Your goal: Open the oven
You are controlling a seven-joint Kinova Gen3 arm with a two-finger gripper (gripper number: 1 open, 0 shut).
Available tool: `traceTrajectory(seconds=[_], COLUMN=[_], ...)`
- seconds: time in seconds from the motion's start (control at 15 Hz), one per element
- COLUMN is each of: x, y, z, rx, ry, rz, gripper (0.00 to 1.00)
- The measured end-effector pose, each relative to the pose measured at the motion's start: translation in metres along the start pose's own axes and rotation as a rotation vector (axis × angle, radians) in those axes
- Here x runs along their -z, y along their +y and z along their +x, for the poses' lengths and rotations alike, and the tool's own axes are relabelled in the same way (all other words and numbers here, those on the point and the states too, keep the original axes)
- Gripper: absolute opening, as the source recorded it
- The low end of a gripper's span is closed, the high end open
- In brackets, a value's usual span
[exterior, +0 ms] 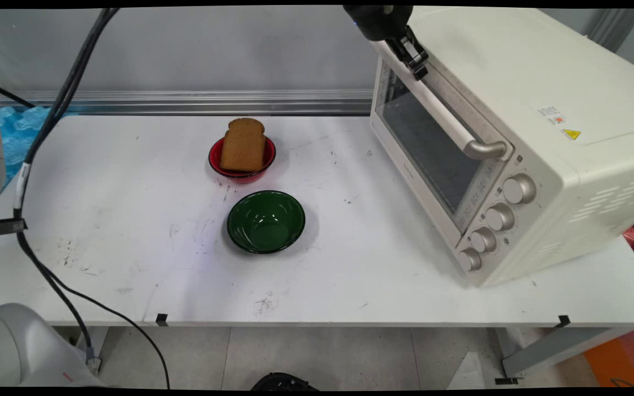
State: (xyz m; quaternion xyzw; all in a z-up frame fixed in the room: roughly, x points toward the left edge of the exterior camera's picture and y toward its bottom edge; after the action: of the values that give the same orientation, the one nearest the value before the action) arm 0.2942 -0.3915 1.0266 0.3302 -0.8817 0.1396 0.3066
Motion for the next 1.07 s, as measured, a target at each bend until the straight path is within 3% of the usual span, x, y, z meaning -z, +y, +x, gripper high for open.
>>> traceTrajectory(seconds=[0.33, 1.07], x=[-0.0082, -0.0066], y=[-0.0024, 0.0007], z=[-0.0084, -0.0001], rx=[0.035, 0.027], ry=[0.012, 0.006], rz=[-0.006, -0.014], gripper=[0.00, 0.00])
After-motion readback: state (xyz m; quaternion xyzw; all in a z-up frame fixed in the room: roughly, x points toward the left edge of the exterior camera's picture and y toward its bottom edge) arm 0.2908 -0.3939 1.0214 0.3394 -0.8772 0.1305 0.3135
